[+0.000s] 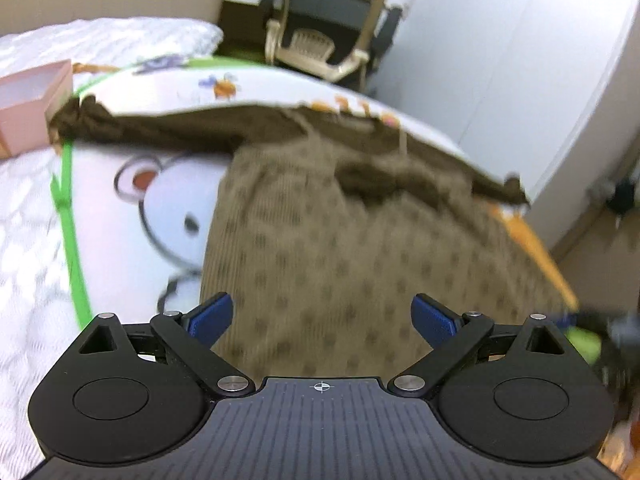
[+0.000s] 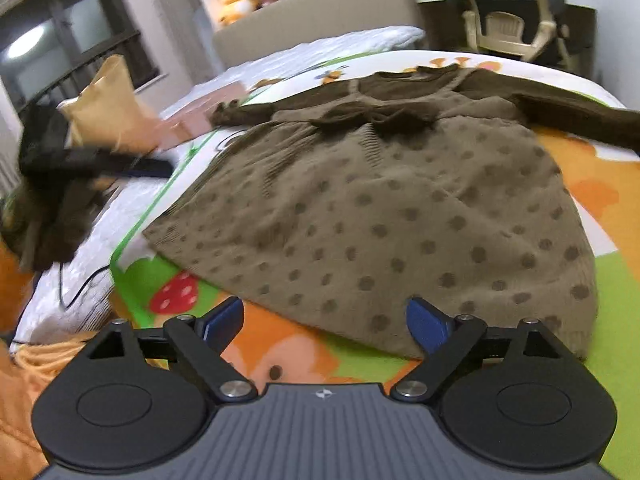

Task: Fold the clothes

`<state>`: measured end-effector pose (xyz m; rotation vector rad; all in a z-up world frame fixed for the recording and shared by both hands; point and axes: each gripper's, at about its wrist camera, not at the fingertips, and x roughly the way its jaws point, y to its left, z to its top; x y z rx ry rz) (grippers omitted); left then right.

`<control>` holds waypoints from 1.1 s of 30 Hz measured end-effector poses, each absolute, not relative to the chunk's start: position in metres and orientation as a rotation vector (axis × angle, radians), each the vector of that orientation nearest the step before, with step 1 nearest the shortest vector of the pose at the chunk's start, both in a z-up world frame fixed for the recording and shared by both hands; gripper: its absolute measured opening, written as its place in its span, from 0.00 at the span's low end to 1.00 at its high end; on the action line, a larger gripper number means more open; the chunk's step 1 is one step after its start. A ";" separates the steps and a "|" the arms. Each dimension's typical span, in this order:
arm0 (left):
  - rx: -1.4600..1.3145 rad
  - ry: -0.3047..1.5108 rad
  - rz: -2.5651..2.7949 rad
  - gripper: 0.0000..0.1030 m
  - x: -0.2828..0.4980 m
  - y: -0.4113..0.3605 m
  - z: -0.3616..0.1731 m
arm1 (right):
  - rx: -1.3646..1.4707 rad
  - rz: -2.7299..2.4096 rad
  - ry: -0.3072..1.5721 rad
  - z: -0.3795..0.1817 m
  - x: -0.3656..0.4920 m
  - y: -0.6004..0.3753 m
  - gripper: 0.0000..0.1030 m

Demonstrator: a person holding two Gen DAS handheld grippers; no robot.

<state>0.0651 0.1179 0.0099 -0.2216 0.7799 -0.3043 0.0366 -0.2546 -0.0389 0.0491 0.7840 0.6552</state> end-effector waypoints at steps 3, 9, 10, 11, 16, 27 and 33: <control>-0.287 0.741 -0.267 0.97 0.092 0.118 0.019 | 0.007 0.633 0.729 -0.021 0.051 -0.254 0.89; -0.465 0.672 -0.082 0.97 0.165 0.150 0.015 | -0.017 0.548 0.608 0.001 0.122 -0.240 1.00; -0.496 0.663 -0.048 0.97 0.177 0.158 0.014 | -0.001 0.530 0.598 -0.001 0.138 -0.235 1.00; -0.525 0.654 -0.013 0.97 0.189 0.165 0.012 | 0.023 0.521 0.600 -0.005 0.151 -0.230 1.00; -0.589 0.645 0.153 0.95 0.246 0.189 0.001 | 0.163 0.487 0.691 -0.043 0.195 -0.211 1.00; -0.496 0.600 0.295 0.14 0.278 0.194 -0.023 | 0.191 0.507 0.724 -0.064 0.190 -0.209 1.00; -0.561 0.576 0.358 0.41 0.268 0.198 -0.013 | 0.247 0.527 0.705 -0.065 0.191 -0.217 1.00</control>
